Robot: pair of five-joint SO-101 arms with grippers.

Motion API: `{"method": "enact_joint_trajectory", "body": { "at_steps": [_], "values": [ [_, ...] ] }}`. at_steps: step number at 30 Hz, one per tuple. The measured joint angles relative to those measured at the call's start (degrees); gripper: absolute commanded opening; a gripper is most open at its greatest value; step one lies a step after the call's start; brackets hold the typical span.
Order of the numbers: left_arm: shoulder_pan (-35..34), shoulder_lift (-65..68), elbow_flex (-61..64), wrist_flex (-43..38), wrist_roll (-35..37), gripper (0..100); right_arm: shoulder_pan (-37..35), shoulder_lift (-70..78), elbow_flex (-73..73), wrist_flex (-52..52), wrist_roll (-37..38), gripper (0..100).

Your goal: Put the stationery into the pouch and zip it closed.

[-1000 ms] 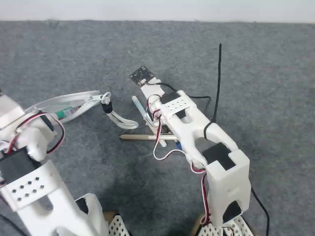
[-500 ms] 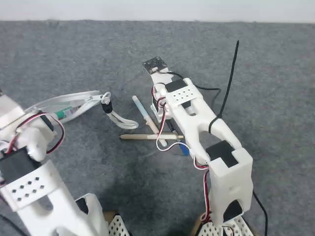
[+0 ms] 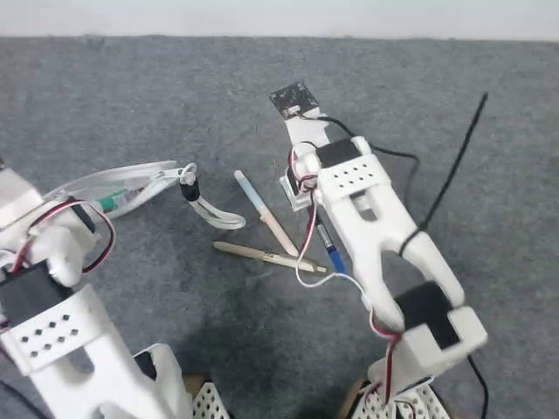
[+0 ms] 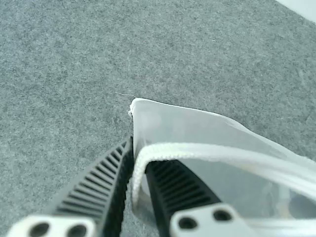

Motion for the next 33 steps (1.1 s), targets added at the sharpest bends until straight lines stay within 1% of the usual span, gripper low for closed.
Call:
{"method": "enact_joint_trajectory", "body": {
  "at_steps": [2,7,12,17,22,26,29,33],
  "values": [
    [0.4,0.0,0.0,0.0,0.0,1,-0.1,-3.3,1.7,0.0,0.0,0.6],
    [4.1,0.0,-0.1,0.0,0.0,1,-0.4,-13.2,6.8,0.0,0.0,0.6],
    [9.1,0.0,-1.4,0.2,0.0,1,-3.6,-24.1,11.1,0.0,0.0,0.7],
    [12.7,0.0,-2.2,0.7,0.0,1,-6.1,-33.2,14.2,0.0,0.0,0.8],
    [13.4,0.0,-2.2,0.7,0.0,1,-8.9,-41.8,14.5,0.0,-4.7,0.9],
    [13.4,0.0,-2.2,0.7,0.0,1,-11.5,-47.9,14.5,0.0,-6.4,0.9],
    [13.4,0.0,-2.2,0.7,0.0,1,-14.4,-52.0,14.5,0.0,-6.7,0.9],
    [13.4,0.0,-2.2,0.7,0.0,1,-18.8,-56.7,14.5,-1.2,-10.5,0.7]
  ]
}}
